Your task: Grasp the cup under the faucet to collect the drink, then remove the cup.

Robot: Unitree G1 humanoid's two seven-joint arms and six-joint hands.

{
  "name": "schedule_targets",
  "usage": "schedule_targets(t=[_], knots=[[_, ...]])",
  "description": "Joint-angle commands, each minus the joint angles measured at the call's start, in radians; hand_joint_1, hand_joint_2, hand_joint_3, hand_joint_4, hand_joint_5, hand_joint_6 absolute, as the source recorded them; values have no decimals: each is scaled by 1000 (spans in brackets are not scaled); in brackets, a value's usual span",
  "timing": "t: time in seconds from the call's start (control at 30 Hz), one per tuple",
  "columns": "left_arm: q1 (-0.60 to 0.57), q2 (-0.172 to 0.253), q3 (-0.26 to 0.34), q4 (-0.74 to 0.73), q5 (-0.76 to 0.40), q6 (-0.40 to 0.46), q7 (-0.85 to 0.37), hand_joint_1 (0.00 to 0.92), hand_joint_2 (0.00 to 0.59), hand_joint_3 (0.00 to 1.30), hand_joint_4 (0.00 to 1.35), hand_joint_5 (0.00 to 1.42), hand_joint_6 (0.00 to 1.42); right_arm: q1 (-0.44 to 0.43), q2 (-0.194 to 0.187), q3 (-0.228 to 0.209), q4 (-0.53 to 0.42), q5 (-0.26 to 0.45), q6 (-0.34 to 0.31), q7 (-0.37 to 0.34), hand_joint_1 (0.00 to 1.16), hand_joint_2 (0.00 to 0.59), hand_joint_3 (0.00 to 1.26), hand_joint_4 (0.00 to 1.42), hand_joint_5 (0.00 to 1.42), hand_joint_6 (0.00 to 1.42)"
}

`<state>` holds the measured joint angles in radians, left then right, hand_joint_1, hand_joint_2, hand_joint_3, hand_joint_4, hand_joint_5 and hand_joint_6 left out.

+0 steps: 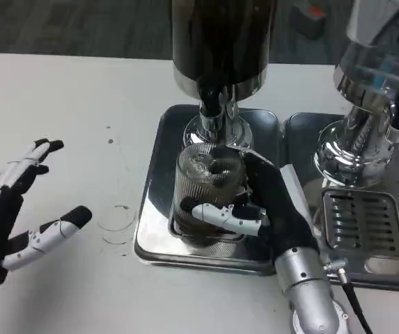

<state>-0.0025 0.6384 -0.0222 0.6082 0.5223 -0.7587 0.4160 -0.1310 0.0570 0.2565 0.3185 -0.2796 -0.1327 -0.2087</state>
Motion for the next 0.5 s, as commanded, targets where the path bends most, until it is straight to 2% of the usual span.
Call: schedule_targets(t=[0.03, 0.2, 0.33, 0.5], knots=[[-5, -8, -14, 5, 5, 3, -15, 0, 123, 169, 64, 273, 160, 15, 25, 2, -24, -2, -35, -22, 1029, 234, 394, 516, 635, 772], [-7, -7, -23, 2, 11, 6, -23, 0, 117, 169, 63, 273, 157, 23, 17, 12, -60, -35, -36, -37, 1039, 236, 397, 516, 652, 799], [-12, -6, -35, 6, 8, 9, -31, 0, 115, 169, 63, 268, 152, 29, -13, 44, -121, -138, -22, -65, 1052, 239, 397, 516, 662, 825], [-14, -6, -44, 2, 14, 20, -38, 0, 112, 180, 63, 263, 147, 43, -16, 44, -143, -153, -10, -59, 1052, 238, 397, 516, 663, 828]])
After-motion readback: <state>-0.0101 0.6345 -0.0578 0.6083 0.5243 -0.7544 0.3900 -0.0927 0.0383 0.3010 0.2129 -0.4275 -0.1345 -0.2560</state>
